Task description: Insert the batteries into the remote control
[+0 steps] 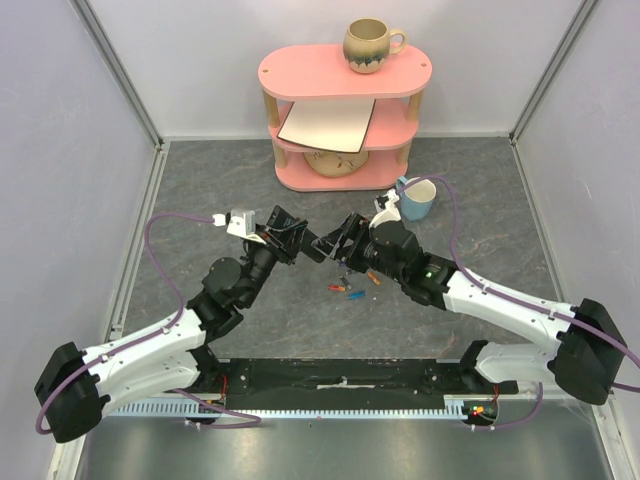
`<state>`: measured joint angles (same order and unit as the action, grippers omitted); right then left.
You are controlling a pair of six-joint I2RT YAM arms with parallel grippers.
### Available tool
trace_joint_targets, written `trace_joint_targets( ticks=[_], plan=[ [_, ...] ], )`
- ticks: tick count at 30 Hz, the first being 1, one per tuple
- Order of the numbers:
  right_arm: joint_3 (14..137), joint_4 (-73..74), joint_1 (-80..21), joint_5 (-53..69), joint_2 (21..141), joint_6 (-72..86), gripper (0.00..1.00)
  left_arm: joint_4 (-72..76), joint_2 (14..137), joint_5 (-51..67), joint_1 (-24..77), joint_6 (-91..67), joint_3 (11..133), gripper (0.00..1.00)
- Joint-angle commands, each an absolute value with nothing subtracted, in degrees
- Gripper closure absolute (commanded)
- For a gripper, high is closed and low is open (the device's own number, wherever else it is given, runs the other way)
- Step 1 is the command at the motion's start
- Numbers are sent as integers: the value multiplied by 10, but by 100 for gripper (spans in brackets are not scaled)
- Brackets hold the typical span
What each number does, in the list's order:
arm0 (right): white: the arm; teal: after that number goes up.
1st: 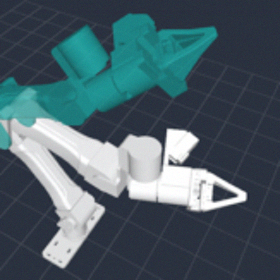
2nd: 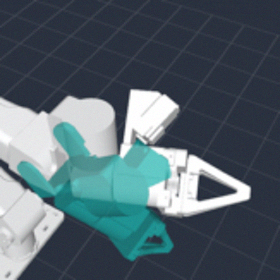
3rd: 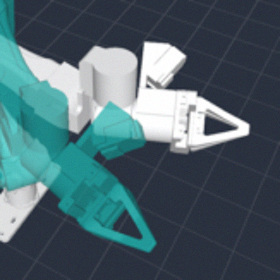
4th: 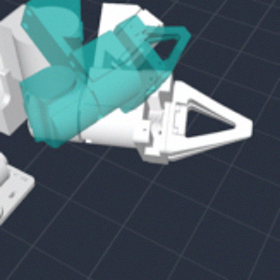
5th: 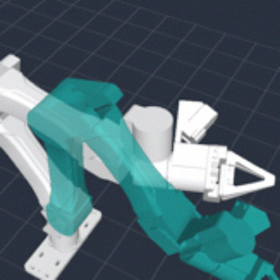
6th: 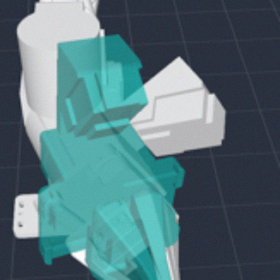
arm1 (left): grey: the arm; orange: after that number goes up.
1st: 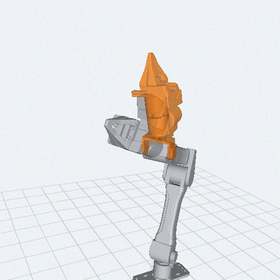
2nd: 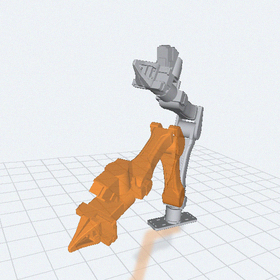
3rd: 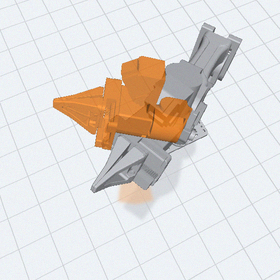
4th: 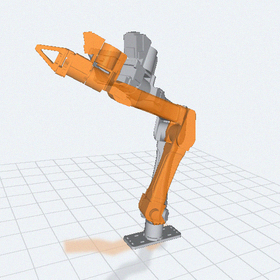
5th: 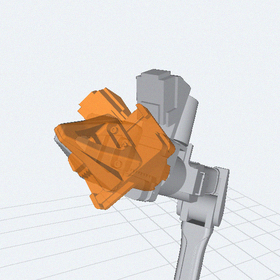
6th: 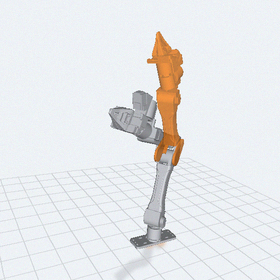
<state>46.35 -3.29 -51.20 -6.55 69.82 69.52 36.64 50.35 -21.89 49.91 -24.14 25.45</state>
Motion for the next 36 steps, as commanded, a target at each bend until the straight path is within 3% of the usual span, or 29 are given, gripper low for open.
trace_joint_targets(
  ticks=[1, 20, 36],
  plan=[
    [457, -20, -512, -84, 686, 698, 19, 415, 496, -214, 502, -233, 285, 98],
    [546, 60, -512, -92, 752, 649, 21, 437, 513, -118, 504, -264, 301, 98],
    [581, 127, -512, -67, 809, 644, 24, 483, 505, -127, 505, -222, 303, 98]
  ],
)
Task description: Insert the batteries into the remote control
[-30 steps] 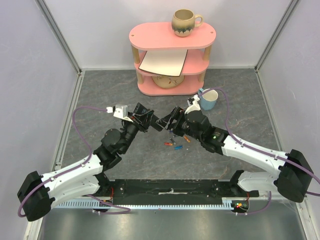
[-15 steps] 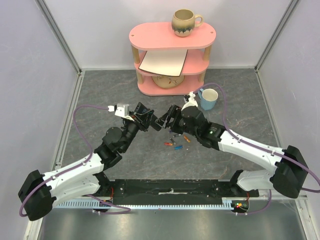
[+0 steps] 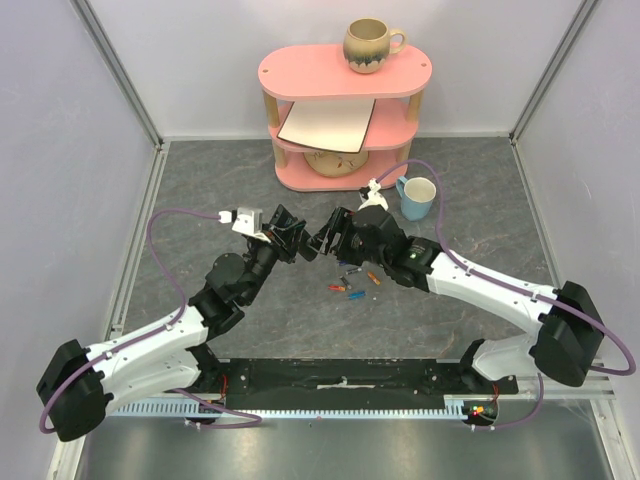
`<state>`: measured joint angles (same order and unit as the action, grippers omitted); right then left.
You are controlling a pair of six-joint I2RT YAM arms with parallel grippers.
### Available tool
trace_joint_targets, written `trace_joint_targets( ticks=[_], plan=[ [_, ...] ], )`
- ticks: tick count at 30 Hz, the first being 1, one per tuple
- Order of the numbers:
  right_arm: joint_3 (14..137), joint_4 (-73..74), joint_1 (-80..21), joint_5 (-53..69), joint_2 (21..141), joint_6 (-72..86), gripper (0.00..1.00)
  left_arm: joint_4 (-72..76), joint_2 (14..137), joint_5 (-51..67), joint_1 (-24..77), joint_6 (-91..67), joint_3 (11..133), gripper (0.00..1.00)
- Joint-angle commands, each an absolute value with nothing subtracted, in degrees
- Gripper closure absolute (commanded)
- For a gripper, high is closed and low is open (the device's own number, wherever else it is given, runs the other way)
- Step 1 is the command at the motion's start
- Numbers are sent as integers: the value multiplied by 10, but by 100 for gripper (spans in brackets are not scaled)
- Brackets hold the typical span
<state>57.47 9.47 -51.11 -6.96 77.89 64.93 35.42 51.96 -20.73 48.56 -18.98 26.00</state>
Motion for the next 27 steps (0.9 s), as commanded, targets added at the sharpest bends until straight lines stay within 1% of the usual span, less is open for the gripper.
trace_joint_targets(
  ticks=[1, 27],
  plan=[
    [580, 128, -512, -67, 809, 644, 24, 484, 505, -130, 505, -220, 304, 98],
    [539, 132, -512, -55, 787, 646, 24, 485, 497, -181, 505, -158, 315, 98]
  ],
)
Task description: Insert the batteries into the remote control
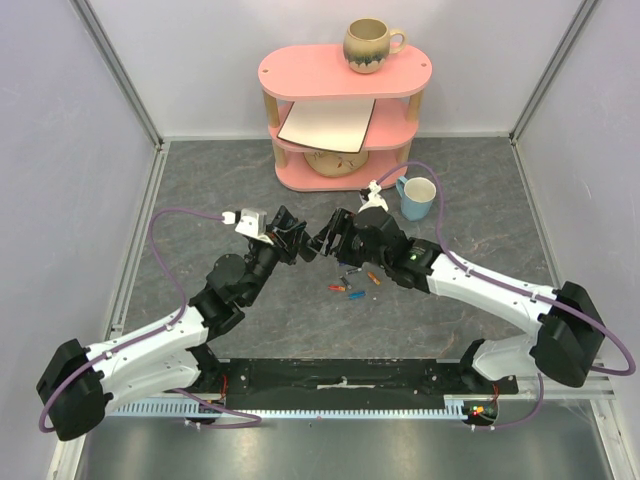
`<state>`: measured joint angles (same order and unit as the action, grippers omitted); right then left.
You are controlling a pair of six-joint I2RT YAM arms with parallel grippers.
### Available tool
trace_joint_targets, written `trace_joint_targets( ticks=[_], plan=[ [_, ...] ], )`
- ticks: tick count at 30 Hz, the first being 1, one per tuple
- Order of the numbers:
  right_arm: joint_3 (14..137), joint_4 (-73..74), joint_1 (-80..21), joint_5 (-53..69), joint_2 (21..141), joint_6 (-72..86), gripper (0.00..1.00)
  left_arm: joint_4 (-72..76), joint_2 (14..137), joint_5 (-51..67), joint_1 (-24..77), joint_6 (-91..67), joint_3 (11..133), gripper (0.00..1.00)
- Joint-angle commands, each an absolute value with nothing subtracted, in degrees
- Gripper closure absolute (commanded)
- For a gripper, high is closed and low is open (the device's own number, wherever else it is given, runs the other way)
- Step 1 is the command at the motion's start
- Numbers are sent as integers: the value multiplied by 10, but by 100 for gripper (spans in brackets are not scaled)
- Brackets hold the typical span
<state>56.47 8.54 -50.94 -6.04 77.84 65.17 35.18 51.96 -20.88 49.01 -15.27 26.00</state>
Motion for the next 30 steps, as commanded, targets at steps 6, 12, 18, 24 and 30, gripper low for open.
trace_joint_targets(
  ticks=[6, 12, 18, 24, 30],
  plan=[
    [535, 131, -513, -54, 774, 642, 23, 485, 503, -191, 505, -157, 316, 98],
    [523, 131, -513, -52, 763, 642, 23, 484, 505, -198, 503, -149, 322, 98],
    [510, 131, -513, -54, 757, 642, 23, 483, 504, -200, 501, -143, 325, 98],
    [505, 133, -513, -57, 759, 643, 23, 480, 500, -200, 501, -141, 329, 98],
    [499, 133, -513, -57, 758, 643, 23, 477, 497, -205, 500, -135, 329, 98]
  ],
)
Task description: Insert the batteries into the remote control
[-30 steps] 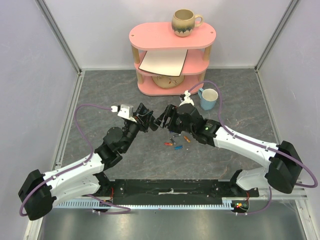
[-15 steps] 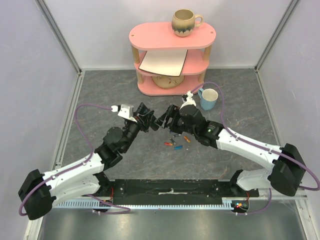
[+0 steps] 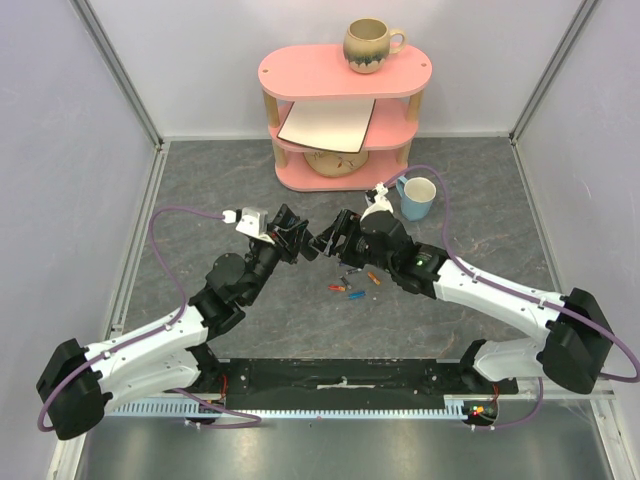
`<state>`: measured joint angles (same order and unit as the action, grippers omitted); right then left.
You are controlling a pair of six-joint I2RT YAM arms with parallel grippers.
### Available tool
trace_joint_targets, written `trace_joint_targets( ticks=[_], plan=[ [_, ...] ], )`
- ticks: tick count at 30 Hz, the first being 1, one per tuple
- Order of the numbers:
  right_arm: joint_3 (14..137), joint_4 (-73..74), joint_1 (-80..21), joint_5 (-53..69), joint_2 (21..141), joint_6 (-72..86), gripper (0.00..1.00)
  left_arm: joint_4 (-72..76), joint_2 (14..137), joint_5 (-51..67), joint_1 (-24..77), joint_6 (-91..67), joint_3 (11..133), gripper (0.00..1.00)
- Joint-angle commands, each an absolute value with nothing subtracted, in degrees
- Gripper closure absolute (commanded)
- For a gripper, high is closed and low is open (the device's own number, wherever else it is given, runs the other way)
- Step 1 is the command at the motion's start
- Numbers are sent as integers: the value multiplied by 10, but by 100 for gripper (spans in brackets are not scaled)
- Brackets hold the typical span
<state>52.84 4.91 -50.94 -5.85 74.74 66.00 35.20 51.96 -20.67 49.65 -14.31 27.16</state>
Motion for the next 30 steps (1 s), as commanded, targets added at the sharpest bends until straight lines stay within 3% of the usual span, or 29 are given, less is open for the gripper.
trace_joint_targets(
  ticks=[1, 26, 30],
  plan=[
    [497, 133, -512, -57, 757, 643, 23, 476, 496, -206, 499, -134, 330, 98],
    [470, 134, -513, -65, 722, 646, 23, 466, 490, -212, 486, -132, 328, 98],
    [468, 122, -512, -88, 667, 622, 21, 444, 483, -215, 484, -148, 328, 98]
  ],
)
